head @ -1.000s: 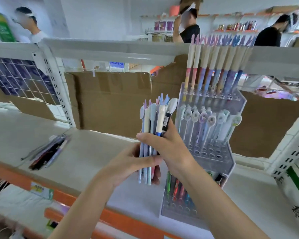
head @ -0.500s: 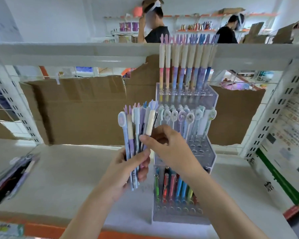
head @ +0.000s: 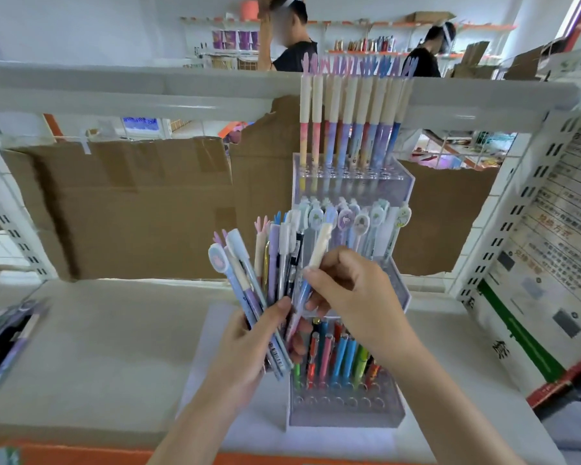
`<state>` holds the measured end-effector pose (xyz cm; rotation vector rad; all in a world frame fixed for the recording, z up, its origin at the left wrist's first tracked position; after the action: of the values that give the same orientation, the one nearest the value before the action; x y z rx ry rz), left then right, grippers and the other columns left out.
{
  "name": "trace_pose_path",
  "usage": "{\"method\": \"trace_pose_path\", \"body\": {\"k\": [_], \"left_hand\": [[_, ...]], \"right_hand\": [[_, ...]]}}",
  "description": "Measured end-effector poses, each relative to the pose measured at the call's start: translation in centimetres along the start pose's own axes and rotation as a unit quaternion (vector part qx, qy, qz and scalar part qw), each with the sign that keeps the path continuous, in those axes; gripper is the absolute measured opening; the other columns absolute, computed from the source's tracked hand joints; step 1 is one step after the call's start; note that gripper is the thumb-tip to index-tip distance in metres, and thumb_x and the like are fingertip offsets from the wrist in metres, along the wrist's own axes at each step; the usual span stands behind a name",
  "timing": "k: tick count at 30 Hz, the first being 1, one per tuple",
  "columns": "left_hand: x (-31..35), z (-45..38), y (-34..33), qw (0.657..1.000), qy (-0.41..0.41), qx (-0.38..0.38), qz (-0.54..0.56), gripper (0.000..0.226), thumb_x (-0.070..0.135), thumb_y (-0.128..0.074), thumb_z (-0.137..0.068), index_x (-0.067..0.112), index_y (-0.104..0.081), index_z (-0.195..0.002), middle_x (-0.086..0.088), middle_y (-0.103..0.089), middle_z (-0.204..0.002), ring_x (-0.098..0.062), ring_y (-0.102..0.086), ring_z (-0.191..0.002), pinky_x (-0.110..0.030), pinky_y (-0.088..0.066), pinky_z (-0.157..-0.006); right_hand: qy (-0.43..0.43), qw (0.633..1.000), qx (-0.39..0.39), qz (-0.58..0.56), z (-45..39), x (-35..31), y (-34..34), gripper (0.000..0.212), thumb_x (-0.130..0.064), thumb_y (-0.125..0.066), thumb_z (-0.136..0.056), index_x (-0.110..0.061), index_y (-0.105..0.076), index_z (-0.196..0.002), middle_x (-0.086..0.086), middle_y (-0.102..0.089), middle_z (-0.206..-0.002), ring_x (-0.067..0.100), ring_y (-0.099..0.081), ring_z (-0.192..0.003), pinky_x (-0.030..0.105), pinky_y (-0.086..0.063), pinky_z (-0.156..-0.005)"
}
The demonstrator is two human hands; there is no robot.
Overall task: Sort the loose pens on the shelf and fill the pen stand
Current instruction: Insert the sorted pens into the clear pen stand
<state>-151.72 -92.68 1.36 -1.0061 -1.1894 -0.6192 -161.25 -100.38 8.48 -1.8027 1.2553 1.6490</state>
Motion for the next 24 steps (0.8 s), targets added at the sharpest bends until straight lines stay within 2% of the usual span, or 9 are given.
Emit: {"method": "trace_pose_path", "body": {"k": [3, 6, 8, 12, 14, 16, 19, 22, 24], "left_hand": [[0.5, -0.2, 0.5, 1.0, -0.008, 0.02, -0.014, 0.022, 0.023, -0.057, -0.079, 0.007, -0.067, -0.066, -0.014, -0.064, -0.063, -0.022, -0.054, -0.044, -0.03, -0.047, -0.045], [2.3, -0.6, 0.6, 0.999, -0.036, 0.033, -0.017, 0.02, 0.026, -0.058, -0.076, 0.007, -0.059, -0.07, -0.01, -0.061, -0.062, -0.018, -0.047, -0.041, -0.028, -0.044, -0.043], [4.4, -1.4, 0.2, 0.998, -0.063, 0.028, -0.005, 0.019, 0.024, -0.058, -0.08, 0.008, -0.057, -0.07, -0.009, -0.056, -0.06, -0.017, -0.043, -0.04, -0.027, -0.041, -0.042], [9.5, -2.7, -0.9, 0.991, -0.132, 0.013, 0.01, 0.025, 0.013, -0.049, -0.094, 0.005, -0.053, -0.07, -0.012, -0.048, -0.06, -0.016, -0.039, -0.041, -0.026, -0.038, -0.041], [11.2, -3.0, -1.4, 0.987, -0.157, 0.007, 0.021, 0.025, 0.014, -0.048, -0.094, 0.004, -0.051, -0.072, -0.011, -0.05, -0.061, -0.016, -0.039, -0.042, -0.026, -0.037, -0.042], [12.0, -3.2, -1.6, 0.986, -0.161, 0.012, 0.038, 0.022, 0.014, -0.048, -0.094, 0.005, -0.052, -0.074, -0.008, -0.054, -0.063, -0.015, -0.04, -0.043, -0.026, -0.038, -0.041], [11.8, -3.4, -2.2, 0.988, -0.145, 0.002, 0.047, 0.02, 0.016, -0.049, -0.094, 0.006, -0.053, -0.076, -0.008, -0.055, -0.064, -0.015, -0.04, -0.043, -0.026, -0.039, -0.042], [11.1, -3.3, -2.8, 0.991, -0.128, -0.012, 0.039, 0.018, 0.016, -0.05, -0.093, 0.005, -0.053, -0.079, -0.008, -0.055, -0.066, -0.015, -0.039, -0.044, -0.026, -0.04, -0.042], [10.9, -3.1, -3.0, 0.991, -0.127, -0.016, 0.039, 0.017, 0.016, -0.05, -0.093, 0.004, -0.052, -0.08, -0.009, -0.055, -0.066, -0.015, -0.039, -0.043, -0.026, -0.04, -0.042]], "right_hand": [[0.02, 0.999, 0.023, -0.044, -0.2, -1.4, 1.4, 0.015, -0.015, -0.059, -0.091, -0.009, -0.054, -0.078, 0.006, -0.067, -0.06, 0.021, -0.067, -0.057, 0.03, -0.056, -0.06], [0.078, 0.995, 0.047, -0.03, -1.2, -4.5, 3.3, 0.01, -0.015, -0.058, -0.09, -0.01, -0.054, -0.082, 0.006, -0.069, -0.066, 0.018, -0.068, -0.059, 0.026, -0.056, -0.061], [0.121, 0.989, 0.078, -0.026, -2.2, -7.1, 5.2, 0.008, -0.013, -0.057, -0.091, -0.01, -0.055, -0.085, 0.005, -0.068, -0.069, 0.016, -0.068, -0.062, 0.024, -0.056, -0.062], [0.192, 0.963, 0.174, 0.076, -5.0, -11.4, 10.3, 0.006, -0.011, -0.055, -0.094, -0.012, -0.05, -0.092, -0.001, -0.065, -0.081, 0.005, -0.067, -0.066, 0.025, -0.057, -0.067], [0.198, 0.943, 0.229, 0.134, -6.4, -12.2, 12.9, 0.008, -0.01, -0.053, -0.094, -0.012, -0.046, -0.098, -0.004, -0.061, -0.086, -0.002, -0.064, -0.066, 0.019, -0.055, -0.068], [0.193, 0.932, 0.258, 0.167, -7.6, -12.2, 14.4, 0.007, -0.009, -0.05, -0.096, -0.012, -0.045, -0.099, 0.0, -0.062, -0.087, 0.001, -0.062, -0.067, 0.017, -0.052, -0.068], [0.154, 0.934, 0.253, 0.2, -9.5, -10.9, 14.9, 0.006, -0.01, -0.048, -0.096, -0.01, -0.048, -0.102, 0.003, -0.064, -0.086, 0.016, -0.063, -0.076, 0.034, -0.053, -0.076], [0.137, 0.934, 0.245, 0.22, -10.5, -10.2, 14.6, 0.012, -0.012, -0.049, -0.096, -0.004, -0.052, -0.106, 0.007, -0.065, -0.09, 0.018, -0.061, -0.078, 0.03, -0.05, -0.072], [0.135, 0.934, 0.247, 0.22, -10.8, -10.1, 14.7, 0.013, -0.011, -0.049, -0.097, -0.002, -0.052, -0.105, 0.008, -0.063, -0.089, 0.02, -0.061, -0.078, 0.033, -0.05, -0.074]]}}
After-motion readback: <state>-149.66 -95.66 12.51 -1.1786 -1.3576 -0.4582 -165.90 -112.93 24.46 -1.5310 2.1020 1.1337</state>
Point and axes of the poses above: each hand's wrist, its own z-axis away from the middle knuckle, its own y-axis out of the back of the hand, x = y × z, the point moved 10 cm from there along -z, towards the middle knuckle
